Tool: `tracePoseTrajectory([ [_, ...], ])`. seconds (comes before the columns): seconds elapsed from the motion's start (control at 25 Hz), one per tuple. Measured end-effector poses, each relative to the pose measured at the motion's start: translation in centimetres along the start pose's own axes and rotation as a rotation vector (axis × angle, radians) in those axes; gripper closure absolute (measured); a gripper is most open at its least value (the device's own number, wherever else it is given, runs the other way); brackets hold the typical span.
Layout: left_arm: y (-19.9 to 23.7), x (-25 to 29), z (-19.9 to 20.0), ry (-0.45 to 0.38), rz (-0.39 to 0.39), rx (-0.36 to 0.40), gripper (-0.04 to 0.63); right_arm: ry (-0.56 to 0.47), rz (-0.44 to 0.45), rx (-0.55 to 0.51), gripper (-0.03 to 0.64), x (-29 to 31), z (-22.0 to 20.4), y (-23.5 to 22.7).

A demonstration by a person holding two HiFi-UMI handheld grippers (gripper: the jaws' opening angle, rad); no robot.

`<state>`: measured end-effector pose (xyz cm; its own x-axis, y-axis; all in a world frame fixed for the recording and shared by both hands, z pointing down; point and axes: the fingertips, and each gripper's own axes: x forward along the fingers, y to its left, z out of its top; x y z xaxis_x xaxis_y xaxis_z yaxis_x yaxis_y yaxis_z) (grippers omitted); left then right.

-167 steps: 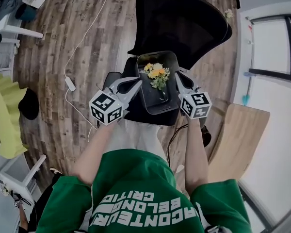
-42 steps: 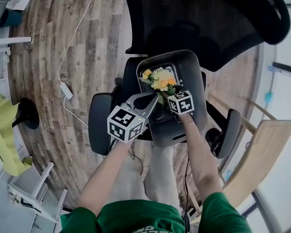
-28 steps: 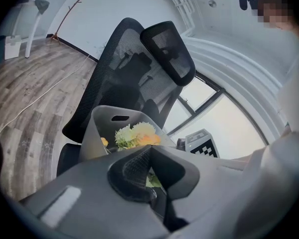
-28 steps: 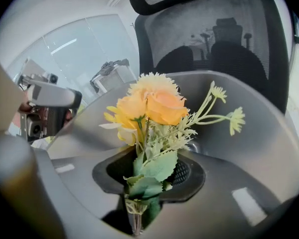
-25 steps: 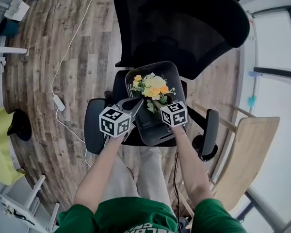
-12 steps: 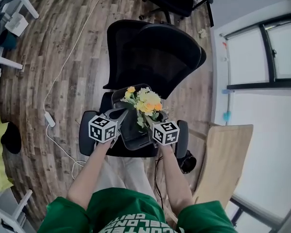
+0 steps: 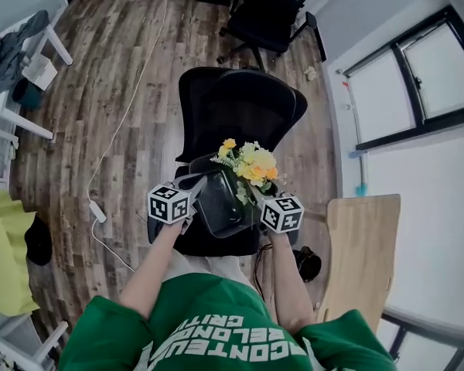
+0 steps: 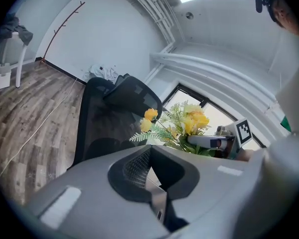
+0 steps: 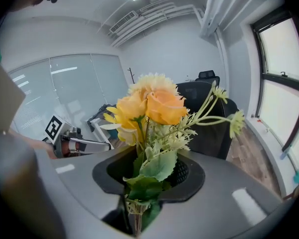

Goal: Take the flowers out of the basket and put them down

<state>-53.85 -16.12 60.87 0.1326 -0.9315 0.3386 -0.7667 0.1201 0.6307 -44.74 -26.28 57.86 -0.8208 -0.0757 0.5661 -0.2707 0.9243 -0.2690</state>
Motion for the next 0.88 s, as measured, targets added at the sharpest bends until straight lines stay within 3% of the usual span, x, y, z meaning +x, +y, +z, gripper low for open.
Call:
tracePoseTrajectory([
  [0.2, -1.4, -1.3, 1.8, 0.019, -0.044, 0.071, 0.583, -0.039, -0.027, -0.003, 0.479, -2.2, 1.2, 1.5],
  [0.48, -4.4, -1.8, 3.1, 0.057, -0.17, 0.149, 0.583, -0.116, -0.149, 0.051, 0.486, -5.9, 1.2, 2.5],
  [0.68, -8.6, -1.9, 1.4, 0.102, -0.266, 0.191, 0.583, -0.199, -0.224, 0.126, 0.492, -10.0, 0.1, 2.9],
  [0.88, -15.7, -1.5, -1.6, 0.154, -0.366, 0.279, 0.583, -0.287, -0.309, 0.153, 0.494, -17.1, -1.8, 2.6],
])
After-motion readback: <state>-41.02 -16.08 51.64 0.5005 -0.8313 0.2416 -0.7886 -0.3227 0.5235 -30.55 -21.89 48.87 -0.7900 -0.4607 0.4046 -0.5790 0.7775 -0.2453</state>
